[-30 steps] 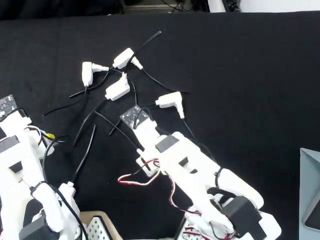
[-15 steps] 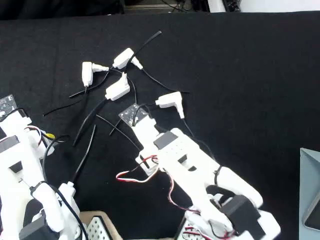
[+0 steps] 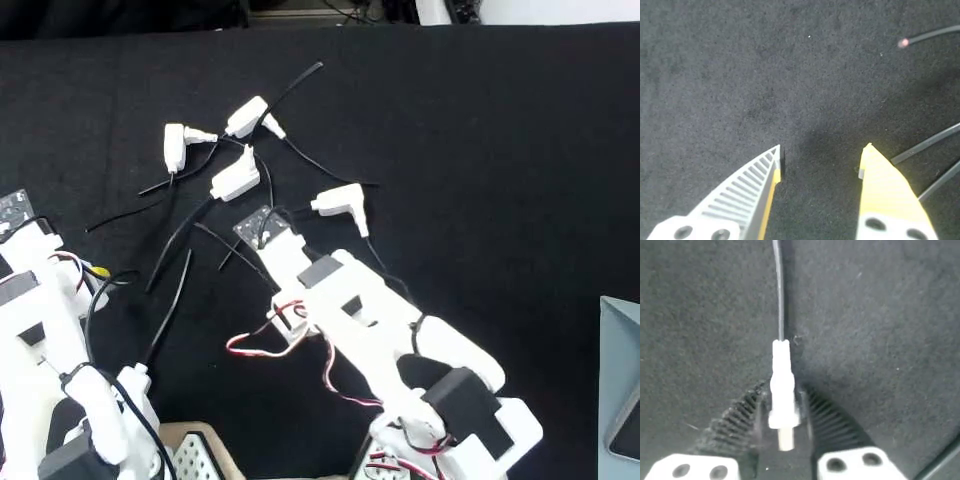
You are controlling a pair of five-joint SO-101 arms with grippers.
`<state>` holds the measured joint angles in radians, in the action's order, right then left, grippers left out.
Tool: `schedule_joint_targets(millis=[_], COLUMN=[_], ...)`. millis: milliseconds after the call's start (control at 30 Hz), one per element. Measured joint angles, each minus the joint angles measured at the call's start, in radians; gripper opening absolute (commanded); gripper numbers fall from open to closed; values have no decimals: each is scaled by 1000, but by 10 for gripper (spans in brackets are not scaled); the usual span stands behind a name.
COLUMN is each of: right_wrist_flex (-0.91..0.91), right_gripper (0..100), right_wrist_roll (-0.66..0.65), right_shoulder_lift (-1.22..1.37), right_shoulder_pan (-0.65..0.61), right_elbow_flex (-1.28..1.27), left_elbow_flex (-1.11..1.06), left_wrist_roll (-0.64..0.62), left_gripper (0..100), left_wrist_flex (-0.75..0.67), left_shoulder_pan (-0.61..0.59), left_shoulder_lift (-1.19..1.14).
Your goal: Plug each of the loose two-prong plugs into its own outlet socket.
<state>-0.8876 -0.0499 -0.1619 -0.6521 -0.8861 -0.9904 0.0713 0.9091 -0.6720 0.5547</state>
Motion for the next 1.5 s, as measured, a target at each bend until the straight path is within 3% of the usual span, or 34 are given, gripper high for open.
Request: schedule_joint_targets(millis=[267, 500, 700, 1000, 1300, 1500], right_wrist_flex=[-132, -186, -127, 126, 265, 272], right_gripper=[11, 11, 11, 11, 11, 11], right_wrist_roll=[0, 9, 97, 147, 149, 150], right_shoulder_lift=[-46, -362, -614, -844, -1025, -1088], right_shoulder_pan=[0, 0, 0, 0, -69, -140], right_elbow_flex=[72, 97, 43, -186, -367, -402], left_elbow_flex=[0, 2, 29, -20, -242, -313], left_wrist_roll=[0, 0, 0, -17, -141, -144], left_gripper=[256, 256, 256, 256, 256, 256], left_wrist_flex=[0, 57, 157, 166, -109, -164], left_shoulder_pan=[0, 63, 195, 413, 500, 626], left_shoulder_lift=[0, 57, 288, 717, 770, 770])
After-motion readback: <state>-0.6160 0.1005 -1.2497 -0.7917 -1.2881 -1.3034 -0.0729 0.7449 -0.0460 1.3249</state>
